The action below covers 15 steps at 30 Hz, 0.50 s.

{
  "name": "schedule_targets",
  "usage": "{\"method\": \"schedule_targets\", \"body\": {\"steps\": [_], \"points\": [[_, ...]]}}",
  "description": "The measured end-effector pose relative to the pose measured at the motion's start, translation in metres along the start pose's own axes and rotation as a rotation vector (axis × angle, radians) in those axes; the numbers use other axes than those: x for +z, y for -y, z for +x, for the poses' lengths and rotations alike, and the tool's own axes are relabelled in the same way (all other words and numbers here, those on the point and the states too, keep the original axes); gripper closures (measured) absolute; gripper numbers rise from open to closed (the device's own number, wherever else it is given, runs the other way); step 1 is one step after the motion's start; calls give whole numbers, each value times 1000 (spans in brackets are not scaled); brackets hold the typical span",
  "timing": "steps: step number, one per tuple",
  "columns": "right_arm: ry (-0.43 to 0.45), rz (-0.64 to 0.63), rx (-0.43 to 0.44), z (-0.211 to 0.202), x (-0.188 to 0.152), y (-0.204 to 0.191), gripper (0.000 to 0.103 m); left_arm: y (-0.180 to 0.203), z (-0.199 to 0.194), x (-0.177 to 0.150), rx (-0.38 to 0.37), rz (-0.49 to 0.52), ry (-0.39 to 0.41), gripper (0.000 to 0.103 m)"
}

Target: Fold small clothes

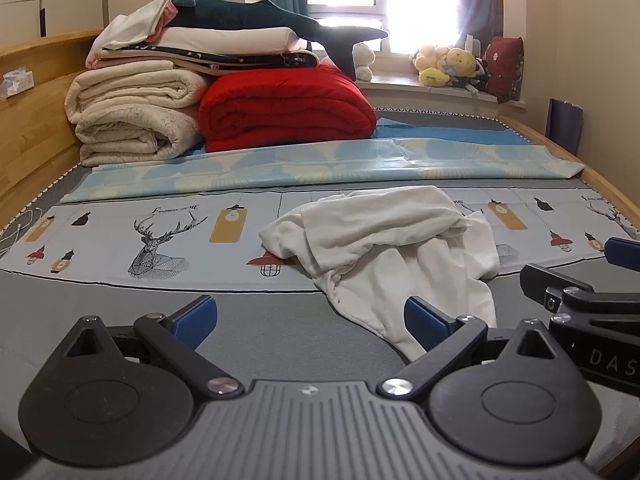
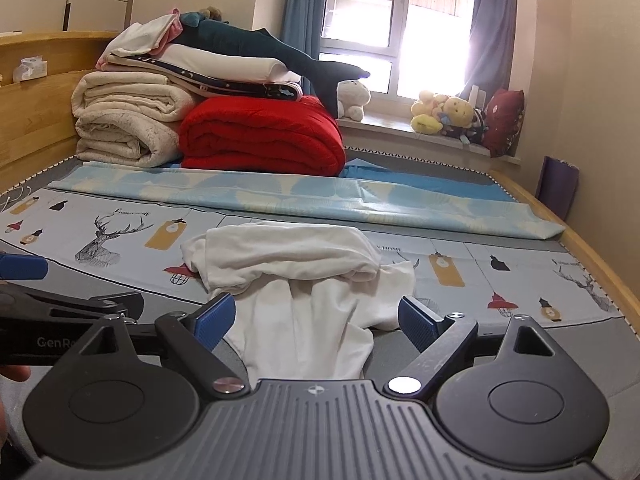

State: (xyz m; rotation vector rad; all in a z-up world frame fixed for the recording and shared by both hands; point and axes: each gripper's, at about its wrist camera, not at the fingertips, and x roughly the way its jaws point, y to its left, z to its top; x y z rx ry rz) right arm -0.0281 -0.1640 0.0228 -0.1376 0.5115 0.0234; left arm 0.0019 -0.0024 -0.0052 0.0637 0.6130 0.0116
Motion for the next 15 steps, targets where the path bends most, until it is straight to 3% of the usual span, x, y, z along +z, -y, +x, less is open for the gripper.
{"method": "schedule_targets", "body": {"steps": [15], "points": [[-19,45,-12,9,-3,2,11,-1,0,2,-2,-4,-5,2]]}}
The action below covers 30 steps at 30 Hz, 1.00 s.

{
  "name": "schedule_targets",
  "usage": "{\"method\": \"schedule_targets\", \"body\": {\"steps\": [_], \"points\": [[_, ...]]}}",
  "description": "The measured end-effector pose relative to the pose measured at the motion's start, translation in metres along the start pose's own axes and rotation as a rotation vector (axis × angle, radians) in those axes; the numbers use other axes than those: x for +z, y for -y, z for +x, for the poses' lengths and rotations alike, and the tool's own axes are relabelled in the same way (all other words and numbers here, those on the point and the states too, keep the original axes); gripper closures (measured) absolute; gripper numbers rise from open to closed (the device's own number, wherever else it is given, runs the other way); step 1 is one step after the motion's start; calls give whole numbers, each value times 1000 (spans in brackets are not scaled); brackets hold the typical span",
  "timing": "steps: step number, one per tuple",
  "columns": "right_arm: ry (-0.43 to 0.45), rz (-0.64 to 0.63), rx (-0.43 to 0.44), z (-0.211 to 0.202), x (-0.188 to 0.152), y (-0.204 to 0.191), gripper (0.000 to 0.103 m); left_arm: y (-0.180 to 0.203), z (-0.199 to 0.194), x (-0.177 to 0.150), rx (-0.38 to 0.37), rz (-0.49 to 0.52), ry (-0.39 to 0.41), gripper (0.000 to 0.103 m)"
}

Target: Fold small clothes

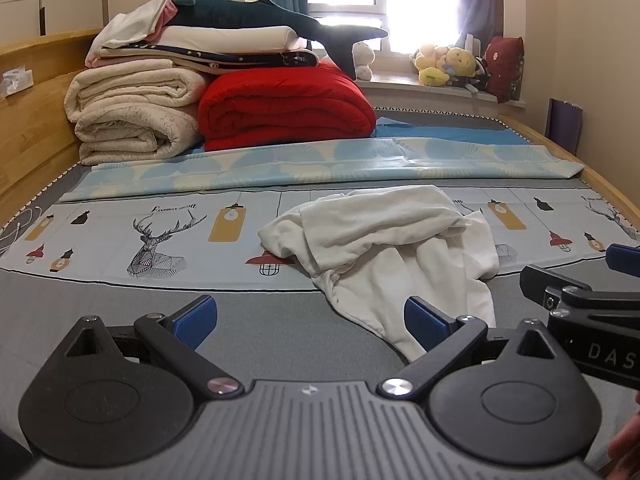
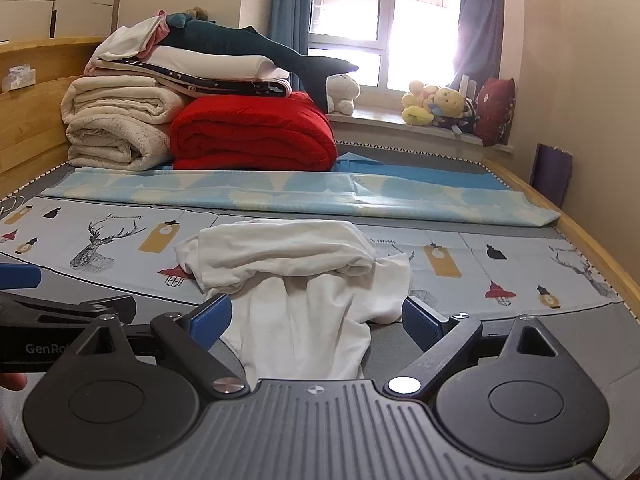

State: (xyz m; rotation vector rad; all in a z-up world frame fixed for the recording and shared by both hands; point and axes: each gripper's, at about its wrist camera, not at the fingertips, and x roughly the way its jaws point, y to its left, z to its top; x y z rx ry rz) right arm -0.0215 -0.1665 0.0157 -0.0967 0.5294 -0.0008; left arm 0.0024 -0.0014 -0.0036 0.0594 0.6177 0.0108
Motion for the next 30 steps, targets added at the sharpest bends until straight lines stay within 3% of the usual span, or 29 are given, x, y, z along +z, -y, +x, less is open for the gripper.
{"method": "schedule_targets", "body": {"steps": [10,15,16,17,18,19,20,22,26,28,30], "points": [[-2,4,5,2,2,1,11,1,1,-1,-7,6,0,2],[30,30,1,3,3,15,18,-3,2,-1,-1,6,-3,3],[34,40,-3,7,2,22,22,-4,3,-1,4,6,-3,6],[18,59,-24,15,0,34,35,-6,4,0,10,8,-5,9],[1,82,-27,22,-3,44,53,-8,5,0,13,9,-7,19],[-23,118,-12,31,-8,58,61,-10,7,0,12,7,-13,34],[-60,157,12,45,-15,73,74,-12,9,0,6,2,-23,41],[-136,191,22,69,-29,90,75,-17,12,0,-3,-11,-43,50],[-419,305,87,127,-66,106,67,-24,17,1,-16,-21,-57,50],[-473,365,132,145,-76,104,56,-25,19,1,-5,-16,-57,50],[-487,323,125,159,-82,93,51,-29,21,1,4,-24,-66,50]]}}
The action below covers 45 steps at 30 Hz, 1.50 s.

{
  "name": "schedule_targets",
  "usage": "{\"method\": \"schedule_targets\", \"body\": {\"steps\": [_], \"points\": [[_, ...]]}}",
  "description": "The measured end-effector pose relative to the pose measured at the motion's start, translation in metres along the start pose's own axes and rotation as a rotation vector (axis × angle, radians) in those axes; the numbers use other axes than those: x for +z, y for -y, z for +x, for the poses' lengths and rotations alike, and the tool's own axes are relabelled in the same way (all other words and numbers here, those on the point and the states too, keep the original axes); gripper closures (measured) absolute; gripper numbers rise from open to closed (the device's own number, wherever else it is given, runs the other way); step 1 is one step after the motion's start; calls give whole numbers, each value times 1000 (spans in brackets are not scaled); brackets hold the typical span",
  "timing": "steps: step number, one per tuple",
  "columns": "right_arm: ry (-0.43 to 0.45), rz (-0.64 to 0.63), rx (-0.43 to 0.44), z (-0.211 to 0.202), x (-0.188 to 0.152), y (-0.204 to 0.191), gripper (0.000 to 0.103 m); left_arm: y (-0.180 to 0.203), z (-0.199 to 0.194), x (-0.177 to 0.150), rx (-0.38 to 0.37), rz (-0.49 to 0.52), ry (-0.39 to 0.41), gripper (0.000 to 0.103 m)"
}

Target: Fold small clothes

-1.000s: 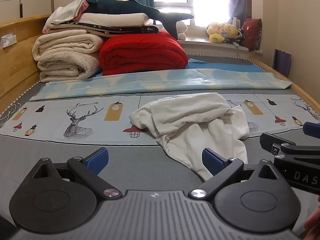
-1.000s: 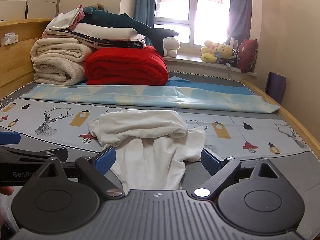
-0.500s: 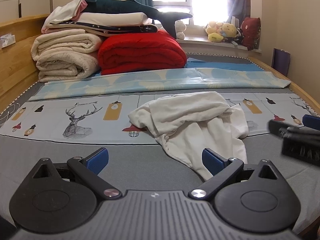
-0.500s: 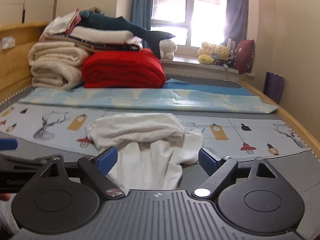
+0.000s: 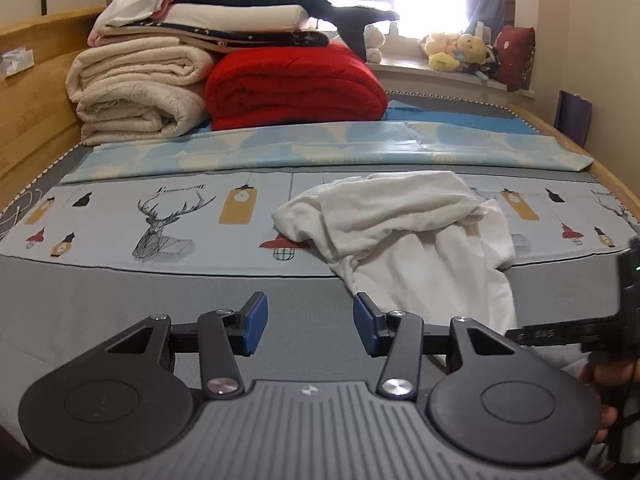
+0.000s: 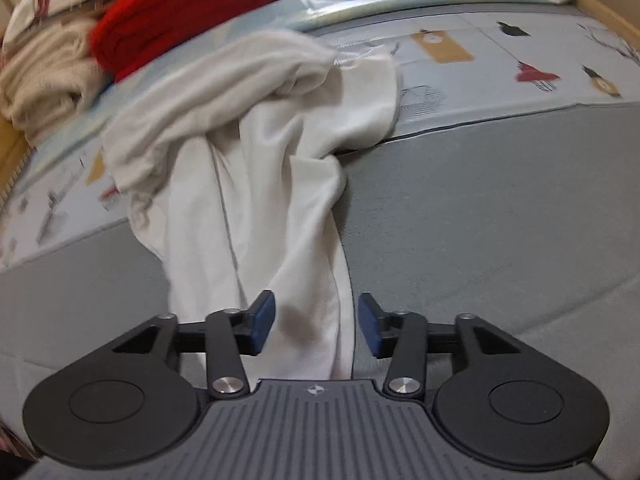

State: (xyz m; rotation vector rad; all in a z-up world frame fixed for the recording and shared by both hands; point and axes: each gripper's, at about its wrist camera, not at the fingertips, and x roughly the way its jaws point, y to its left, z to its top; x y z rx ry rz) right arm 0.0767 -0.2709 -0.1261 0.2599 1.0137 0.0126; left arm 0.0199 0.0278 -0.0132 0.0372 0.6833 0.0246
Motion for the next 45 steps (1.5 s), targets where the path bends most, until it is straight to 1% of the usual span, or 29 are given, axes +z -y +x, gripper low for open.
{"method": "schedule_targets", "body": {"steps": [1,2,5,7,8,9,10,11,12,14,17,18,21,24,26,27,29,31,32,33,35,36,38,40,41,42,44,45], "points": [[-7,-23,-1,7,0,-5,49,-2,0,0,2,-6,-3,50],[-22,-44,5,14,-1,-9,45,-5,1,1,5,-12,-5,50],[-85,-87,7,31,1,-22,37,-12,-1,1,6,-24,-6,50],[-83,-128,-14,34,1,-32,37,-16,-1,1,6,-26,-11,49],[-79,-156,-25,33,2,-37,49,-19,-1,0,7,-25,-15,49],[-73,-185,-22,32,1,-42,77,-22,-1,-1,9,-25,-19,49],[-71,-222,-18,30,-1,-48,87,-25,-1,-1,11,-28,-22,49],[-62,-259,-21,27,-3,-55,93,-29,-1,-2,13,-33,-25,49],[-51,-297,-23,24,-7,-62,96,-33,-2,-3,14,-37,-26,49],[-25,-393,-10,14,-16,-82,97,-40,-2,-4,22,-45,-26,49],[33,-593,71,-9,-40,-124,97,-51,-4,-6,33,-61,-29,49],[46,-662,112,-17,-48,-139,97,-54,-4,-6,36,-65,-30,49],[45,-762,250,-35,-62,-170,97,-61,-5,-8,51,-72,-35,49],[-17,-819,410,-45,-77,-193,97,-65,-5,-8,62,-81,-38,49],[-86,-821,470,-46,-82,-201,97,-65,-5,-7,66,-84,-37,49],[-114,-810,474,-46,-83,-202,94,-64,-6,-7,68,-81,-35,49],[-147,-765,464,-49,-76,-196,94,-63,-5,-8,74,-75,-37,48],[-163,-702,479,-55,-57,-182,84,-62,-5,-8,71,-79,-39,48],[-169,-676,483,-61,-47,-172,74,-61,-5,-8,69,-79,-38,48],[-161,-671,479,-68,-38,-164,66,-60,-4,-7,66,-79,-38,48],[-110,-726,455,-85,-22,-151,62,-58,-4,-5,56,-86,-40,48],[-86,-753,448,-95,-13,-139,62,-57,-4,-3,53,-90,-37,48],[-46,-754,422,-111,11,-113,62,-58,-5,1,46,-98,-33,48],[19,-697,356,-119,34,-81,62,-62,-4,12,-9,-91,-55,48],[59,-642,304,-122,47,-60,62,-64,-2,20,-41,-67,-66,48],[96,-587,253,-124,56,-40,62,-67,1,30,-69,-36,-70,48],[157,-444,119,-121,76,11,61,-72,8,50,-92,42,-58,48],[149,-363,72,-116,80,35,60,-74,14,59,-112,86,-60,48]]}}
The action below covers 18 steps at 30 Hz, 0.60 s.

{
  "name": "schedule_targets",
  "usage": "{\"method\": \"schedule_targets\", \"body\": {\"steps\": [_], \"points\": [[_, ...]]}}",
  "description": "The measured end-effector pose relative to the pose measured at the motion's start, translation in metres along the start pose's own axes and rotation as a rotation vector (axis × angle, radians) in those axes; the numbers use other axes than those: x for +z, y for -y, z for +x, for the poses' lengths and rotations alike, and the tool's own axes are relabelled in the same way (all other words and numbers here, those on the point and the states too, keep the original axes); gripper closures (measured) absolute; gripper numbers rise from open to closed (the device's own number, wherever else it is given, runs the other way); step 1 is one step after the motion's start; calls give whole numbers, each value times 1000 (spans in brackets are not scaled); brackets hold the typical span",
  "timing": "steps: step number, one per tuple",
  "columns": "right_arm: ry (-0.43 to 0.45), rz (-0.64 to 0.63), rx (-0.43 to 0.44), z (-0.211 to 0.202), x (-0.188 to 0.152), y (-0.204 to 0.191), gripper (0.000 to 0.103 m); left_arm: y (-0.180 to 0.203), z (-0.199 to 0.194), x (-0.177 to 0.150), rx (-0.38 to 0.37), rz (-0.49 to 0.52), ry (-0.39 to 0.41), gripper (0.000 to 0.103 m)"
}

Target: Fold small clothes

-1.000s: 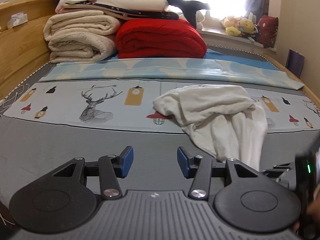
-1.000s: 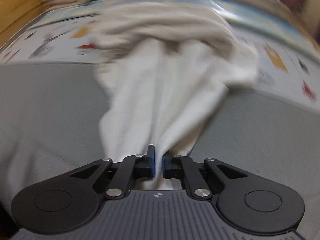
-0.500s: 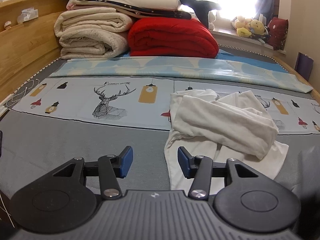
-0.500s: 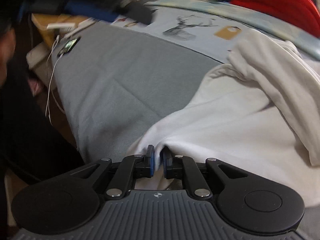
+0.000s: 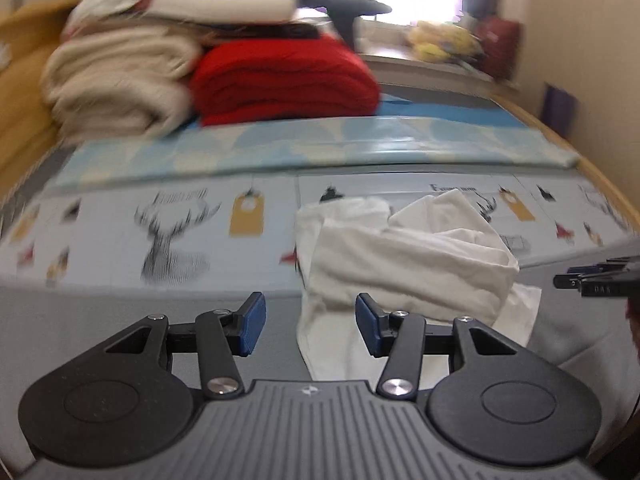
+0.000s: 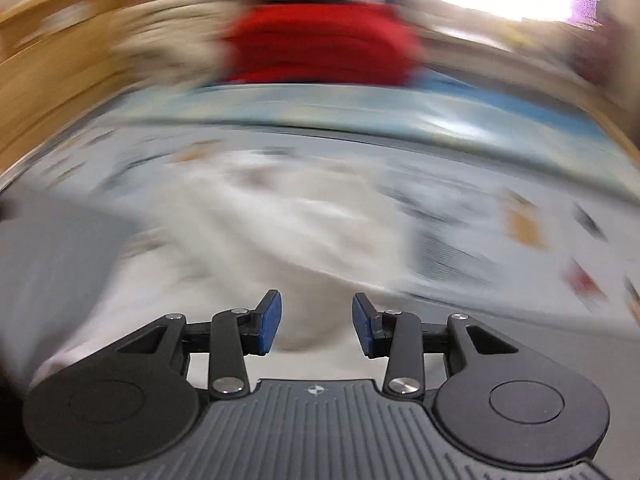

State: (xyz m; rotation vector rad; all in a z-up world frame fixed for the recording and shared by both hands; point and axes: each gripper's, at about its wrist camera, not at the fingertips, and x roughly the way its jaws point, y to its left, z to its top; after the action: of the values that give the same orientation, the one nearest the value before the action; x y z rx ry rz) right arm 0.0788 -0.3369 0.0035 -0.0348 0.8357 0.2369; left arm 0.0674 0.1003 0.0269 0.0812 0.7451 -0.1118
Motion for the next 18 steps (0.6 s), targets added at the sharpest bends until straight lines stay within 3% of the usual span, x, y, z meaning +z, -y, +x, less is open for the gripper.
{"method": "schedule_targets", "body": {"steps": [4,5,8,11,15,18], "points": [[-80,66,-126,14,-18,42,60,-14,34,4,-48,10,-34,48],[-93,63,-118,18,-21,46,57,-15,45,-3,-52,-4,-54,48],[-160,54,-118,34,-34,50,52,-20,89,-17,-43,-66,-262,49],[-183,44,-99,55,-30,40,46,-24,103,-14,-53,-129,-270,47],[-210,19,-69,81,-25,25,33,-13,133,-25,-119,-149,-410,42],[-240,-16,-78,114,-16,10,21,-1,150,-38,-153,-102,-482,26]]}}
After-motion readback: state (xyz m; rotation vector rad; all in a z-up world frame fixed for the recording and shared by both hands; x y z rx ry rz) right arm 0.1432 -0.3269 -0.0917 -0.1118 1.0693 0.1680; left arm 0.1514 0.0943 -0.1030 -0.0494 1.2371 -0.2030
